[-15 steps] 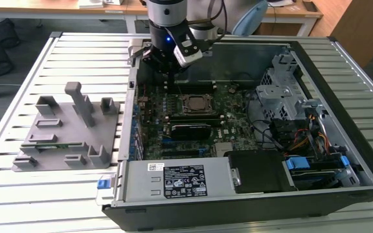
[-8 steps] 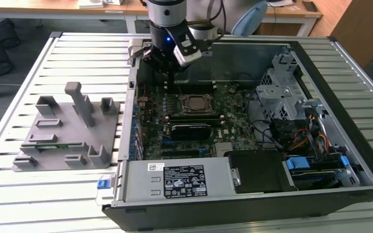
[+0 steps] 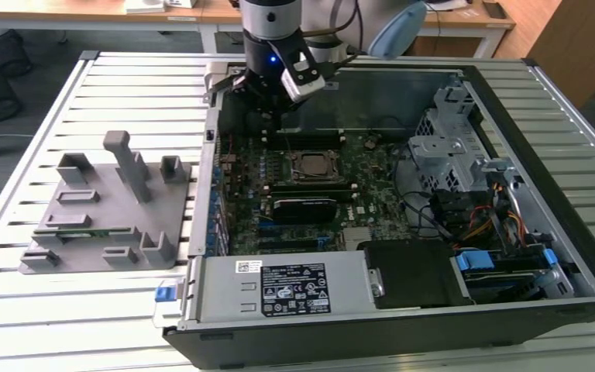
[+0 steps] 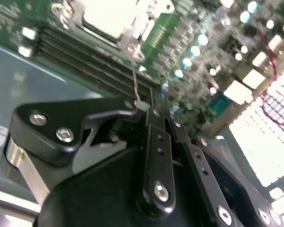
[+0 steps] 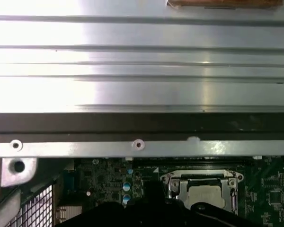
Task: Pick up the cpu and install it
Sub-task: 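Install the first cpu locking lever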
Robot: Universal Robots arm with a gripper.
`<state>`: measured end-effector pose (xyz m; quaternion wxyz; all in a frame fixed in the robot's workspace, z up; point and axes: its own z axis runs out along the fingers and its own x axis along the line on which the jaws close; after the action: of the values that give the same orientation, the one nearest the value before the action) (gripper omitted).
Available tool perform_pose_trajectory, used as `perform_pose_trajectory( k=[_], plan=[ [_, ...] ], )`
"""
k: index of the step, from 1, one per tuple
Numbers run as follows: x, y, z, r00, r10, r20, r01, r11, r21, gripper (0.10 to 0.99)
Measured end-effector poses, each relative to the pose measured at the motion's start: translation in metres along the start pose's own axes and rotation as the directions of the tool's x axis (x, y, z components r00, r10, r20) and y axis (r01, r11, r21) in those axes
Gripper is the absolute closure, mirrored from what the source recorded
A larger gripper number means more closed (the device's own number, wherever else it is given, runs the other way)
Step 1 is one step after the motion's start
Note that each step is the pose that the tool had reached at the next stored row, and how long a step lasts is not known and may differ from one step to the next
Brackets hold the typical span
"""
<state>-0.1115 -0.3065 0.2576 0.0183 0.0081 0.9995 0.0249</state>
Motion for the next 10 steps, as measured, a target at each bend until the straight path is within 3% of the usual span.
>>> perform_pose_trajectory(
  k=[10],
  plan=[
    [-0.0339, 0.0005, 0.0028, 1.0000, 0.000, -0.0019, 0.000, 1.0000, -0.001, 0.973]
  ],
)
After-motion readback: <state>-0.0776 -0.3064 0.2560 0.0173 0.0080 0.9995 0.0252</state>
